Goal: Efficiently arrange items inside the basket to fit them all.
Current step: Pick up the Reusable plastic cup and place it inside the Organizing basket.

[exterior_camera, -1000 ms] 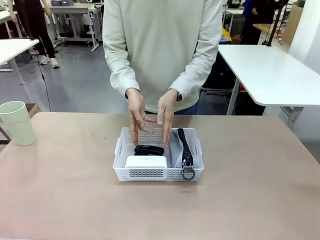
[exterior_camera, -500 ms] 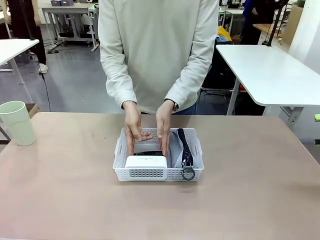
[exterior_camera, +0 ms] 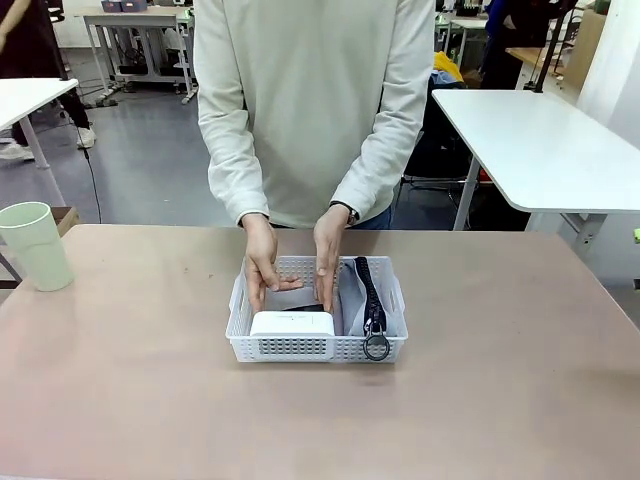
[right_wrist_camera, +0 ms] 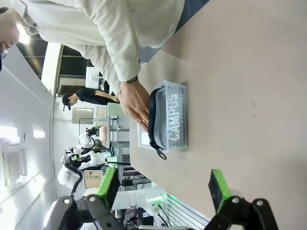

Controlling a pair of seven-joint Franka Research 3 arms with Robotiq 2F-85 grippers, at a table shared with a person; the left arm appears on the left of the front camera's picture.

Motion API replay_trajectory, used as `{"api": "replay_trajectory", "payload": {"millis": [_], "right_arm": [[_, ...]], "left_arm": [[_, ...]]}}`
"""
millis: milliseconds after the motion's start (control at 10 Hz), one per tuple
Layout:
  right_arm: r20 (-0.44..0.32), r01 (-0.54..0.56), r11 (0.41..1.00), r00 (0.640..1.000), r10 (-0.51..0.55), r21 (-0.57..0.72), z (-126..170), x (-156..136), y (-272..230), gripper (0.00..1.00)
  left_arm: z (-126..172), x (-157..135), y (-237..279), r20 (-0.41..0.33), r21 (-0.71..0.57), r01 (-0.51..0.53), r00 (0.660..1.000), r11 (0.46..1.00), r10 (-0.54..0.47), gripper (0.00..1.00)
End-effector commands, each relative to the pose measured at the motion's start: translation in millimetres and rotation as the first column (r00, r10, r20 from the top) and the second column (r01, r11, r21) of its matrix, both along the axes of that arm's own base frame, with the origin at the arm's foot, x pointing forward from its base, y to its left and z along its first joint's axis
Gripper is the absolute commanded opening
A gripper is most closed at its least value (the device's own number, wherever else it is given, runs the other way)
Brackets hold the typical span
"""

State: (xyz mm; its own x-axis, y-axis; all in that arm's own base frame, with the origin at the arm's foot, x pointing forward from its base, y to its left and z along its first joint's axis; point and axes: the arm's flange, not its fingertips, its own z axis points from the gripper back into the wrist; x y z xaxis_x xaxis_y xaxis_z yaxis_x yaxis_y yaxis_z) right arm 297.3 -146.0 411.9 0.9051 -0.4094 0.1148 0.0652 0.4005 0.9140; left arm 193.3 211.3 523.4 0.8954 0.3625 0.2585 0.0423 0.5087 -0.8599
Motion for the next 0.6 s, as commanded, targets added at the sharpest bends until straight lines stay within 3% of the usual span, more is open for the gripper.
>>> {"api": "replay_trajectory", "payload": {"millis": [0, 300, 400, 500], "right_arm": [[0.028, -0.011, 1.0, 1.0, 0.011, 0.003, 0.9, -0.3, -1.4, 1.0], [0.028, -0.011, 1.0, 1.0, 0.011, 0.003, 0.9, -0.3, -1.4, 1.0], [0.028, -0.011, 1.0, 1.0, 0.011, 0.003, 0.9, -0.3, -1.4, 1.0], [0.028, -0.011, 1.0, 1.0, 0.011, 0.003, 0.9, -0.3, -1.4, 1.0]], "left_arm": [[2.1, -0.1, -0.7, 0.03, -0.011, 0.01, 1.0, 1.0, -0.009, 1.0], [0.0, 0.0, 0.0, 0.0, 0.0, 0.0, 1.0, 1.0, 0.0, 1.0], [9.5, 14.2, -5.7, 0.077, 0.159, 0.001, 0.997, 0.987, -0.013, 1.0], [14.3, 34.4, -16.3, 0.191, 0.326, 0.032, 0.977, 0.945, -0.099, 1.0]]}}
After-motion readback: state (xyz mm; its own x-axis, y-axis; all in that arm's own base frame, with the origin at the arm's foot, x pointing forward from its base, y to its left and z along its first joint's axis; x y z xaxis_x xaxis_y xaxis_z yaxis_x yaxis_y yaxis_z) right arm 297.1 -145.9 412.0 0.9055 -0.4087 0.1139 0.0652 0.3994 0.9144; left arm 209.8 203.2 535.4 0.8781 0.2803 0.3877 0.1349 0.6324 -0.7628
